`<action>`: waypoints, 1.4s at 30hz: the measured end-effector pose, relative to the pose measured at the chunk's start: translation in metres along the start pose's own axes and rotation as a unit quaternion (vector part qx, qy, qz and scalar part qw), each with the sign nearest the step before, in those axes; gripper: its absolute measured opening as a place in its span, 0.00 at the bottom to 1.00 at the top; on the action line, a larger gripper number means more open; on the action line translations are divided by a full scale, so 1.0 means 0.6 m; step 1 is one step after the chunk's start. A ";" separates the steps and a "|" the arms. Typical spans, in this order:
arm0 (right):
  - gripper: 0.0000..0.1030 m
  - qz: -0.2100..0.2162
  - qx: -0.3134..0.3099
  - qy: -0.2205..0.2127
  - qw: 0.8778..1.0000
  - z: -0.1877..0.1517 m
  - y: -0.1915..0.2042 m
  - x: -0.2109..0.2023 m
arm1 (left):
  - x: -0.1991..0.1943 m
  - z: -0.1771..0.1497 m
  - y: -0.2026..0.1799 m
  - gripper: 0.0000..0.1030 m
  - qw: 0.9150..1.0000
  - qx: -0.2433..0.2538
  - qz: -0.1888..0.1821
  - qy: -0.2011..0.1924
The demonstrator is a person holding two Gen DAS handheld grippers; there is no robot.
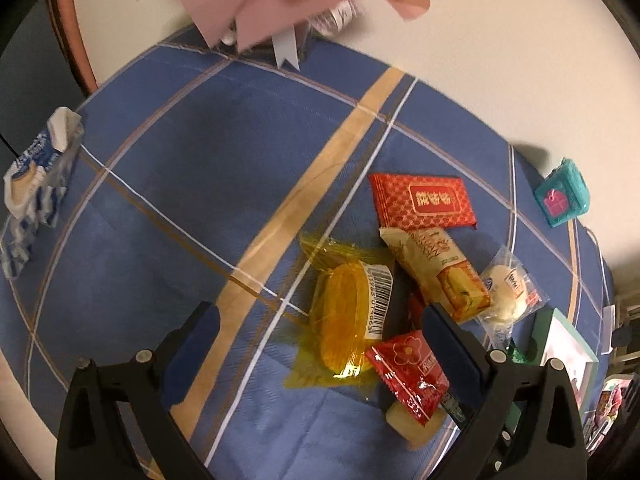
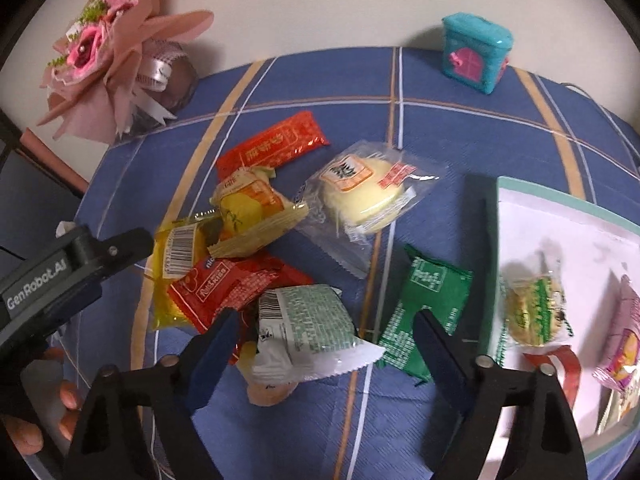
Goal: Organize snacks
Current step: 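Grasp the green-white wrapped packet with the right gripper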
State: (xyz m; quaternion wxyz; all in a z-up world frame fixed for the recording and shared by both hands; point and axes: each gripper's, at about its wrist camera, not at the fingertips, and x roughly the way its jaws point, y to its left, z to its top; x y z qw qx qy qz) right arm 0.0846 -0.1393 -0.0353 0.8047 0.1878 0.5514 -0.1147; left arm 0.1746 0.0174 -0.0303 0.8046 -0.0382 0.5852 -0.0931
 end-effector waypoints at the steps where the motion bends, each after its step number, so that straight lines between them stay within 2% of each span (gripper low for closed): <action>1: 0.80 -0.001 0.001 0.004 1.000 0.000 -0.001 0.004 | 0.008 -0.001 -0.003 0.97 1.000 0.001 0.000 0.004; 10: 0.72 -0.015 -0.019 0.012 1.000 -0.005 0.011 0.022 | 0.053 -0.008 -0.027 0.90 0.999 0.009 -0.004 0.034; 13: 0.69 -0.018 -0.025 0.016 0.999 -0.006 0.016 0.023 | 0.060 -0.009 -0.023 0.70 0.999 -0.002 -0.008 0.039; 17: 0.68 -0.008 -0.023 0.022 0.999 -0.006 0.016 0.025 | 0.065 -0.010 -0.014 0.56 0.999 -0.010 0.001 0.044; 23: 0.67 -0.008 -0.039 0.036 0.999 -0.008 0.033 0.035 | 0.059 -0.009 0.002 0.53 0.999 -0.021 0.017 0.043; 32: 0.66 -0.011 -0.048 0.064 0.997 -0.019 0.042 0.070 | 0.070 -0.017 -0.008 0.53 0.997 0.006 0.042 0.058; 42: 0.66 -0.023 -0.053 0.054 0.997 -0.019 0.053 0.088 | 0.083 -0.024 0.001 0.53 0.998 -0.008 0.041 0.054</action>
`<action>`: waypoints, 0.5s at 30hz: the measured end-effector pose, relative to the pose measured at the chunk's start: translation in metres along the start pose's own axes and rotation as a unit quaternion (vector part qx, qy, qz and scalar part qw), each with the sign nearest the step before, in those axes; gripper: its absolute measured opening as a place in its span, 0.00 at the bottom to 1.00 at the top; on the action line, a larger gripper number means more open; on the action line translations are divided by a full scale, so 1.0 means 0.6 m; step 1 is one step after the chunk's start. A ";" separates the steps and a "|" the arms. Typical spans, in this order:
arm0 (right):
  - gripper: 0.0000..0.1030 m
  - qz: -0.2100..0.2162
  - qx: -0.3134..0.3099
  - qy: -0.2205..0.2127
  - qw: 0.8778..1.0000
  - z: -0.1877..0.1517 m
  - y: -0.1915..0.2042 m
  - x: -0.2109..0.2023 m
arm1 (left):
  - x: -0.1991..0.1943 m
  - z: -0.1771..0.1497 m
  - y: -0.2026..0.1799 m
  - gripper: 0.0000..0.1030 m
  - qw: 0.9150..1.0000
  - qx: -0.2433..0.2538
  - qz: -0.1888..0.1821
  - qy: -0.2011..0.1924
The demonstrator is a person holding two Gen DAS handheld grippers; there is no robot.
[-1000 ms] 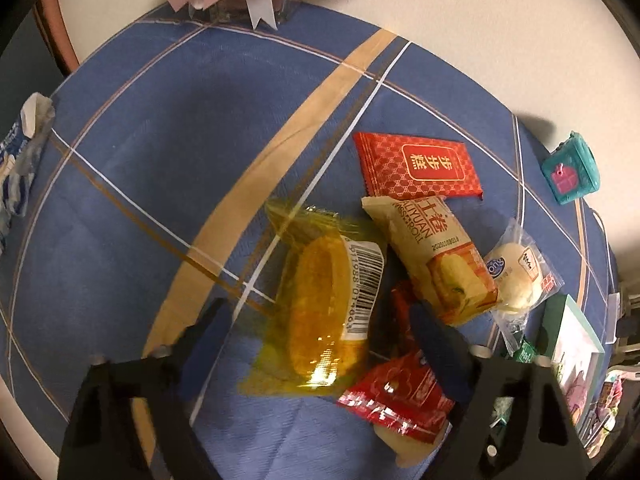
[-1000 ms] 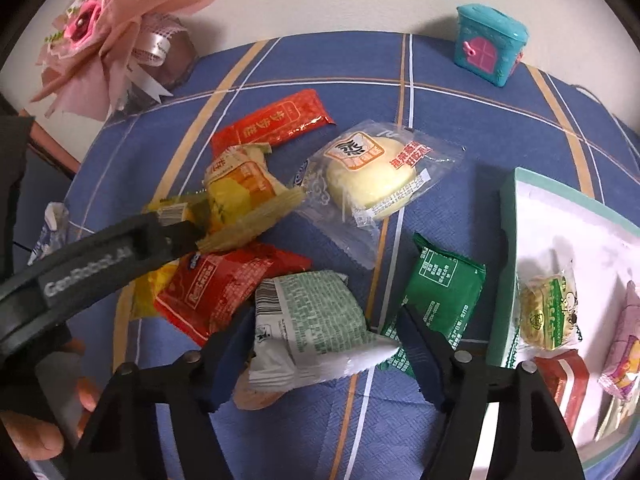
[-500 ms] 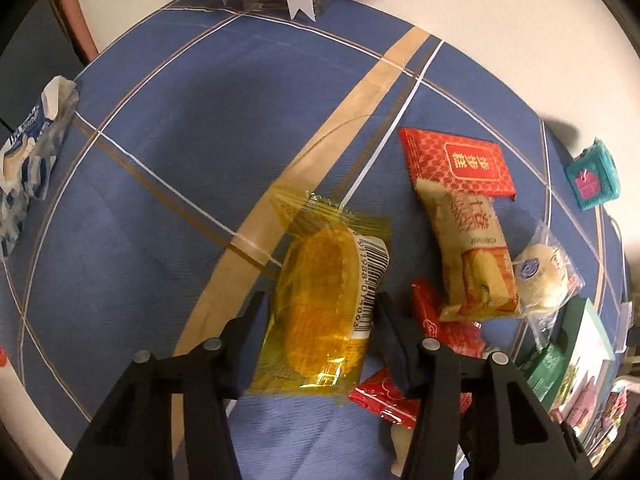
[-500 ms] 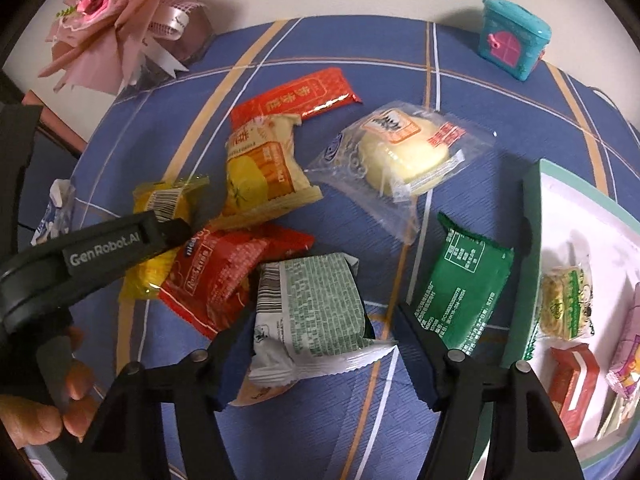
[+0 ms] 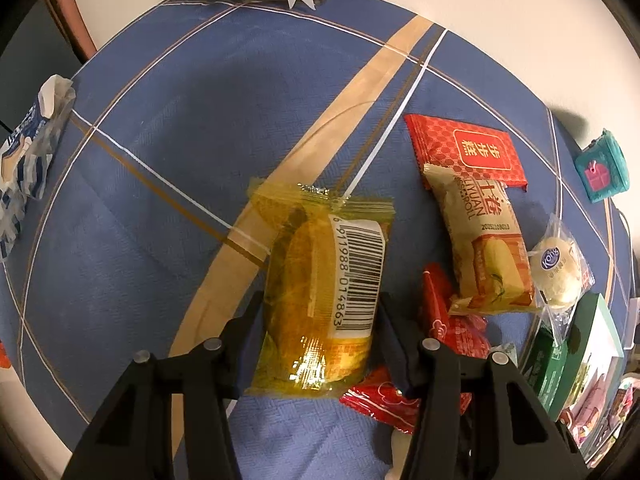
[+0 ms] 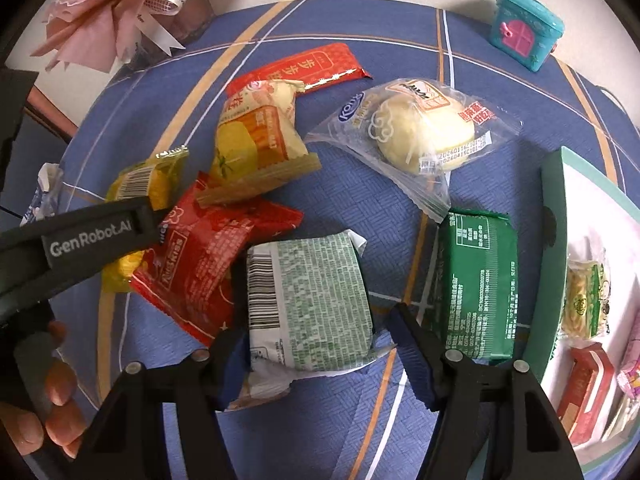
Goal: Organize snacks
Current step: 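Grasp the green-white wrapped packet with the right gripper, then grasp and lift the yellow packet with left gripper while right holds the green-white packet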
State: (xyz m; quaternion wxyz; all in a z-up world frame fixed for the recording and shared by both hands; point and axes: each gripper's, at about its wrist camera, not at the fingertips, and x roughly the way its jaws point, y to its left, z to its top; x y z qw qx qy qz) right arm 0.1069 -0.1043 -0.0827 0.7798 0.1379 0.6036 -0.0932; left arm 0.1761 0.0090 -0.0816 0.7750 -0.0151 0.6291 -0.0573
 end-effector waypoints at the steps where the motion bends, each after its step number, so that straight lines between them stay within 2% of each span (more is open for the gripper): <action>1: 0.66 -0.001 -0.001 -0.001 1.000 -0.007 -0.003 -0.002 | 0.000 0.000 0.001 0.53 1.000 -0.002 -0.001 0.000; 7: 0.61 -0.018 -0.005 -0.009 1.000 -0.017 0.001 -0.004 | -0.009 -0.003 0.015 0.53 1.000 -0.009 -0.005 -0.001; 15: 0.52 -0.029 -0.006 -0.012 0.999 -0.017 -0.006 -0.007 | -0.018 -0.004 0.024 0.45 1.000 -0.021 -0.005 -0.012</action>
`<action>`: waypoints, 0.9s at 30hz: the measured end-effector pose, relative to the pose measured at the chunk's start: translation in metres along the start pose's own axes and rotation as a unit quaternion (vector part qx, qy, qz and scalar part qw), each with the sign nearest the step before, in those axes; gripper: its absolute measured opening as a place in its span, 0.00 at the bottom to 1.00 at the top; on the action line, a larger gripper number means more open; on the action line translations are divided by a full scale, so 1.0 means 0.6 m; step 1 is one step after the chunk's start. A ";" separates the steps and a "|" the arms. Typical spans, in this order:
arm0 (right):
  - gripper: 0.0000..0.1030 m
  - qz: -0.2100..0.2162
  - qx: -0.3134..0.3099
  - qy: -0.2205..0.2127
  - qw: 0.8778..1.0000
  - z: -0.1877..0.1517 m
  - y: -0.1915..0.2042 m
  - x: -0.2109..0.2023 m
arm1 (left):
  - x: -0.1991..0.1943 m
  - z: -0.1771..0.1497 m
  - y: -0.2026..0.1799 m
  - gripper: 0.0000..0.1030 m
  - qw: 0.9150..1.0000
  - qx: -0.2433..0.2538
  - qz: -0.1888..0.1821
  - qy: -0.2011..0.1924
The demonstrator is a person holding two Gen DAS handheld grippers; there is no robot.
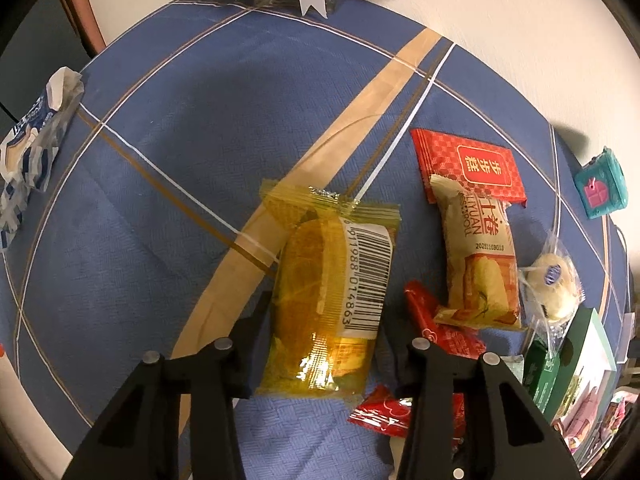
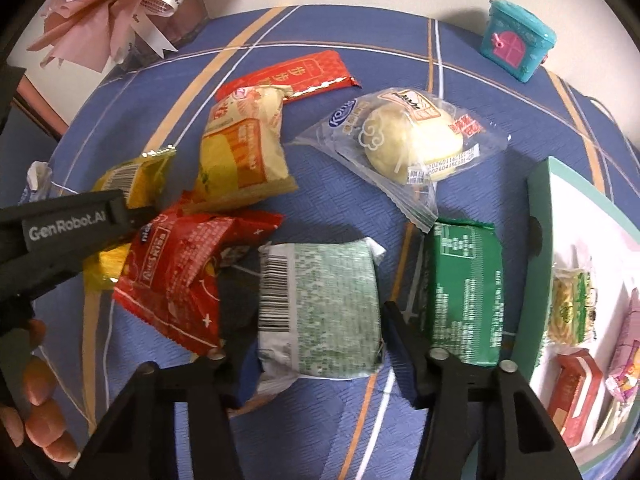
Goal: Organize snacks
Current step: 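Grasp and lift the yellow packet with left gripper while right holds the green-white packet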
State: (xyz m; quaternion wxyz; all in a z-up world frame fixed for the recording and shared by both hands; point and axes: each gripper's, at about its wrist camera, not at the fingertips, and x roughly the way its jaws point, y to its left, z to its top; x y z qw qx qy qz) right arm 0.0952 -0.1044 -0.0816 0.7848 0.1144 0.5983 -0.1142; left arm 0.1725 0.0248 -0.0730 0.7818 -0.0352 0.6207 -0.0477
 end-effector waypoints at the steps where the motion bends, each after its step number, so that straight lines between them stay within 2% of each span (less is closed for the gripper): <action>1: 0.52 0.002 0.003 0.000 1.000 0.000 -0.002 -0.001 | -0.001 0.000 0.002 0.44 1.000 -0.004 -0.002 -0.001; 11: 0.51 0.020 0.050 0.009 0.998 0.007 -0.041 -0.016 | -0.041 -0.001 0.015 0.43 0.999 -0.019 -0.007 -0.031; 19: 0.51 0.040 0.061 -0.029 0.997 0.027 -0.058 -0.092 | -0.129 0.009 0.016 0.43 0.996 -0.024 -0.017 -0.083; 27: 0.51 0.046 0.082 -0.061 0.994 0.018 -0.076 -0.168 | -0.198 0.001 0.014 0.43 0.991 -0.026 -0.030 -0.126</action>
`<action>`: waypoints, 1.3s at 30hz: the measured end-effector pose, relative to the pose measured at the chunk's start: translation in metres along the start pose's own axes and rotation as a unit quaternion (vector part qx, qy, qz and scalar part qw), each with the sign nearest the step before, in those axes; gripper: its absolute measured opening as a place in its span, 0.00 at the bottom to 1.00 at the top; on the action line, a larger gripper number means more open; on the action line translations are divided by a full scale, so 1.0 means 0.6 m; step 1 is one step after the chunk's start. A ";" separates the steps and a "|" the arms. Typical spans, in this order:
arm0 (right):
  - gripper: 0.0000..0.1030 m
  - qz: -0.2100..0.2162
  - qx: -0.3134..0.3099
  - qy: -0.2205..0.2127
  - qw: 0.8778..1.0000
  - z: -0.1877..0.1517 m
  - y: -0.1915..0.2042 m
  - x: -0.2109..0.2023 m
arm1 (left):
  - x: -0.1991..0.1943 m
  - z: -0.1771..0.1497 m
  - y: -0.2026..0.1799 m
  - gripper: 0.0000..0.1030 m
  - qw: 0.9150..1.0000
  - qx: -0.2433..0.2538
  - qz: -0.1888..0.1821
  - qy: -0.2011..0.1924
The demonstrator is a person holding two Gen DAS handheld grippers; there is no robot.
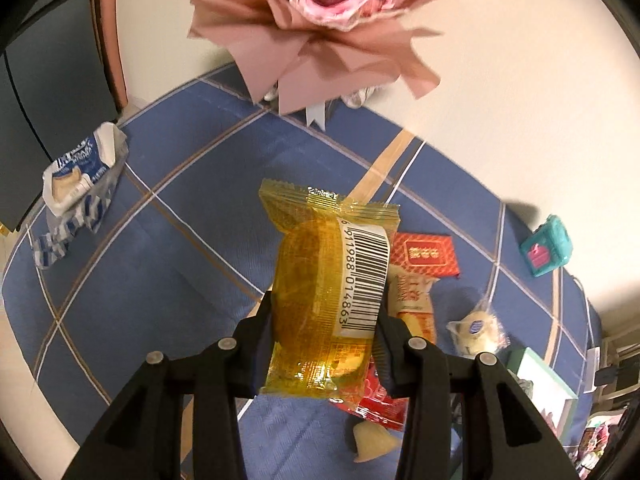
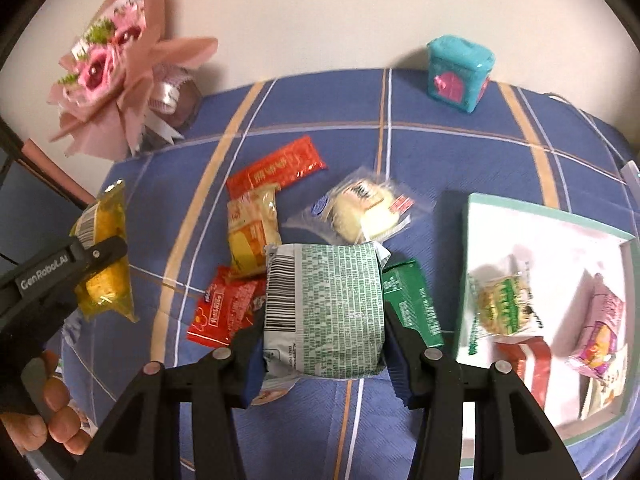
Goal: Organize snacks
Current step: 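Grasp and lift the yellow packet with left gripper while right holds the green-white packet, then carry the yellow and green-white packets into the white tray and open both grippers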
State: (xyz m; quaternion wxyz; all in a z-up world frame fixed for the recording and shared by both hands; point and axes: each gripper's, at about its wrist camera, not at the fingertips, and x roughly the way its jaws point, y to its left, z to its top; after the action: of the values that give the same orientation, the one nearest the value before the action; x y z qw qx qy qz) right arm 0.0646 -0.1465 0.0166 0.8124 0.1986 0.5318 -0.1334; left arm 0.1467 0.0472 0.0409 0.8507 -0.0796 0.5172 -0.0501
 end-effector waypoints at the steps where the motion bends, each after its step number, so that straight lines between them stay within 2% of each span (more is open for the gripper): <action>1: 0.51 0.000 0.005 -0.003 1.000 0.001 -0.006 -0.007 | -0.008 0.000 -0.002 0.43 1.000 0.001 -0.002 -0.004; 11: 0.51 -0.014 0.061 -0.022 0.998 0.020 -0.088 -0.046 | -0.053 -0.002 -0.030 0.43 0.999 0.011 -0.012 -0.028; 20: 0.51 -0.037 0.145 -0.044 0.988 0.022 -0.200 -0.086 | -0.078 -0.013 -0.081 0.43 0.998 0.037 -0.019 -0.044; 29: 0.51 -0.068 0.205 -0.062 0.975 0.011 -0.292 -0.120 | -0.084 -0.050 -0.173 0.43 0.994 0.088 -0.057 -0.037; 39: 0.51 -0.084 0.258 -0.075 0.960 -0.010 -0.378 -0.149 | -0.095 -0.102 -0.286 0.43 0.982 0.161 -0.094 -0.028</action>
State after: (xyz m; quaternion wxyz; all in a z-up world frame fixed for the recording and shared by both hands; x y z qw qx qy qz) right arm -0.0731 -0.3442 0.0557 0.7569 0.3450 0.4320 -0.3485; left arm 0.0655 -0.1172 0.0950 0.8578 0.0088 0.4688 -0.2107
